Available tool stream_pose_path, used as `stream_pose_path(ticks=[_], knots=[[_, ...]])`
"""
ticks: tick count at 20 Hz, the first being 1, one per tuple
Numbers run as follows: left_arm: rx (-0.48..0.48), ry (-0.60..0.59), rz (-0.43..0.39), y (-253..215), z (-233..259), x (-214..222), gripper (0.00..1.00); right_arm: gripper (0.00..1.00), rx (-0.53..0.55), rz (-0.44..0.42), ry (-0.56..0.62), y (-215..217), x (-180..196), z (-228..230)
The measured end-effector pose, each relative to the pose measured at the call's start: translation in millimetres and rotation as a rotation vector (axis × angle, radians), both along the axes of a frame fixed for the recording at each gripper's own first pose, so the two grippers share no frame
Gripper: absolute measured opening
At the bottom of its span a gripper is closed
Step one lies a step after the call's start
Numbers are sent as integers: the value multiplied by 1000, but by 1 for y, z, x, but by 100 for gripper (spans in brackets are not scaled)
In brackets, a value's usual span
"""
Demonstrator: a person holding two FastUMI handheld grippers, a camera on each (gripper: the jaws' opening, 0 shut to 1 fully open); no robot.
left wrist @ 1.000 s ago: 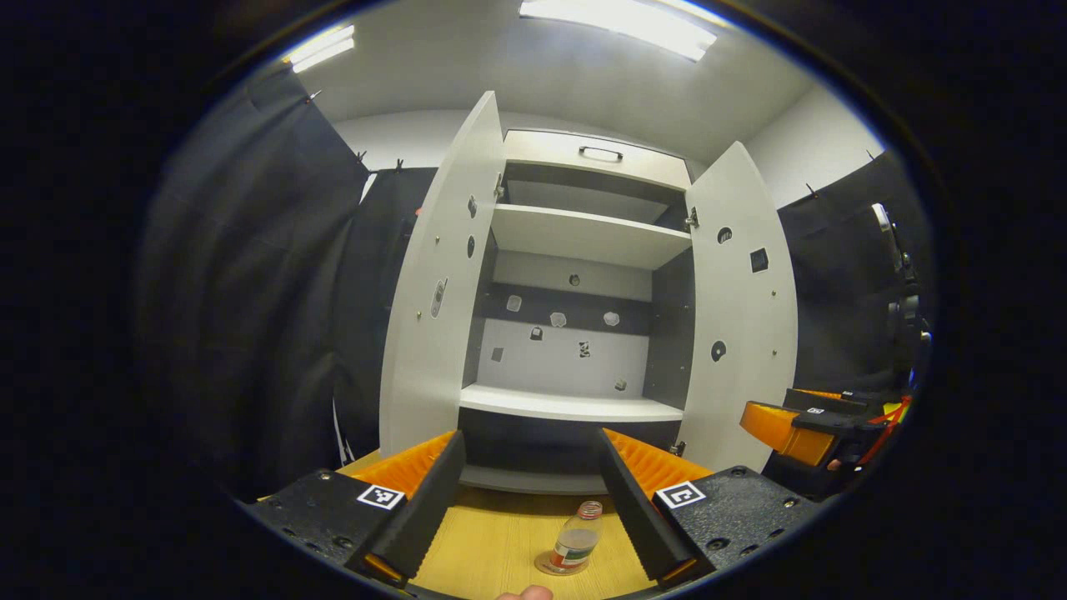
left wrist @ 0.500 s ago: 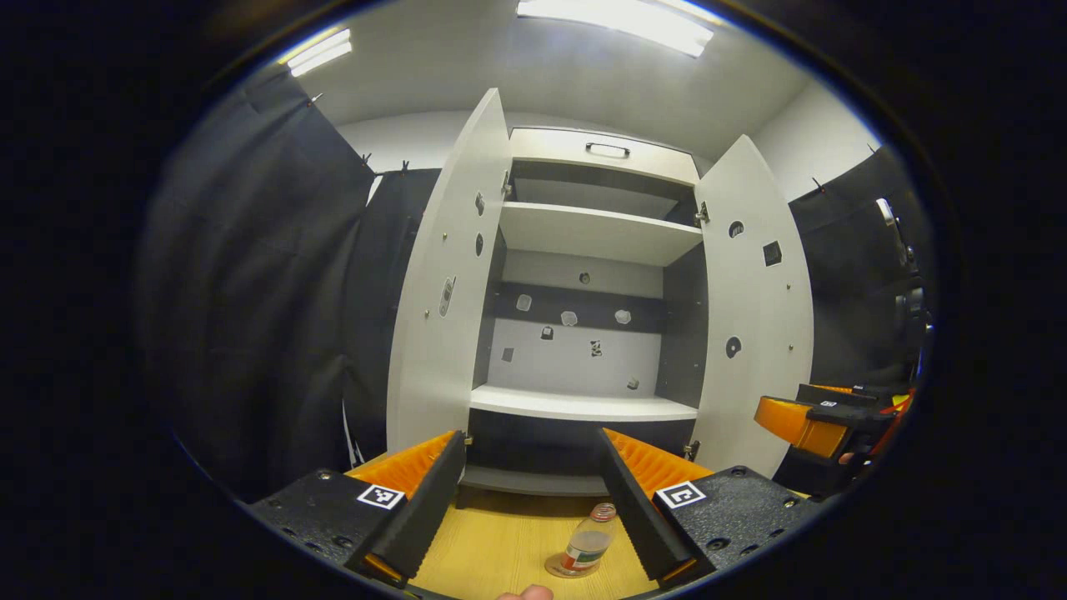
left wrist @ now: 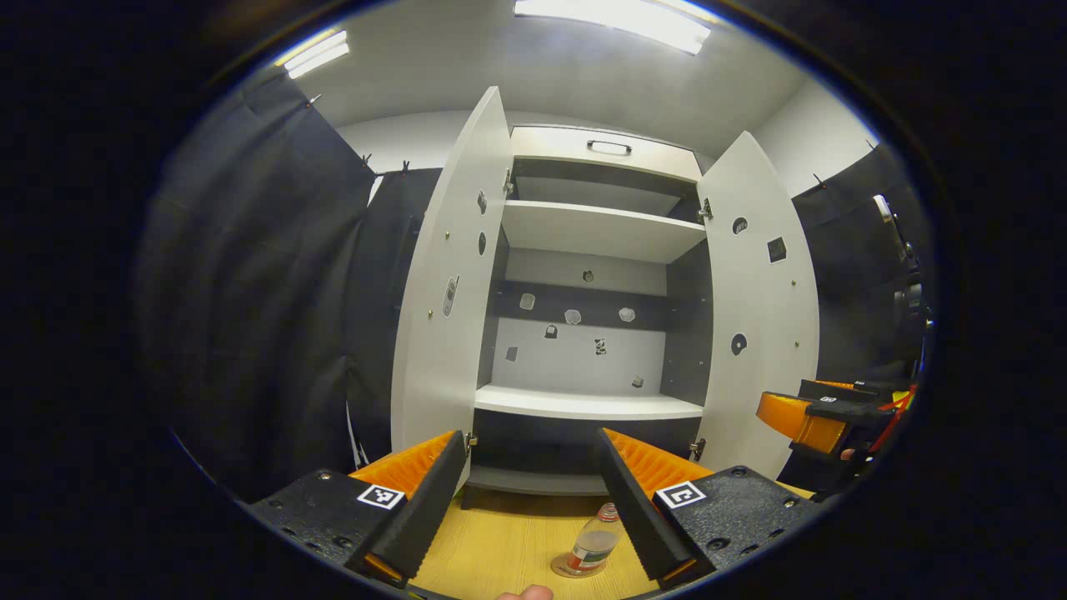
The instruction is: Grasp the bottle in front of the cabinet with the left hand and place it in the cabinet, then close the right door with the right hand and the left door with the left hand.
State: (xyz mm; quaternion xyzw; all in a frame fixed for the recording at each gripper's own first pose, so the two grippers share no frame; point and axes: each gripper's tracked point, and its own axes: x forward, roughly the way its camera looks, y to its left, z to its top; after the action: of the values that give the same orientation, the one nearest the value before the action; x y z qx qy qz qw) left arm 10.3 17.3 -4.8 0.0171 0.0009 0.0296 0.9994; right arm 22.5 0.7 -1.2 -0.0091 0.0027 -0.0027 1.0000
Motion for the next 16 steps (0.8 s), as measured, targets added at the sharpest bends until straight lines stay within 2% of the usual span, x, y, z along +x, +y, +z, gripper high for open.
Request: stream_pose_path(ticks=[5, 12, 16], knots=[[7, 5, -2, 3, 0, -1, 95, 98, 17, 5, 22, 5, 4, -7], [-7, 0, 5, 14, 0, 4, 95, 98, 10, 3, 26, 7, -11, -12], [-24, -18, -77, -6, 1, 27, 94, 98, -1, -25, 26, 1, -27, -11]])
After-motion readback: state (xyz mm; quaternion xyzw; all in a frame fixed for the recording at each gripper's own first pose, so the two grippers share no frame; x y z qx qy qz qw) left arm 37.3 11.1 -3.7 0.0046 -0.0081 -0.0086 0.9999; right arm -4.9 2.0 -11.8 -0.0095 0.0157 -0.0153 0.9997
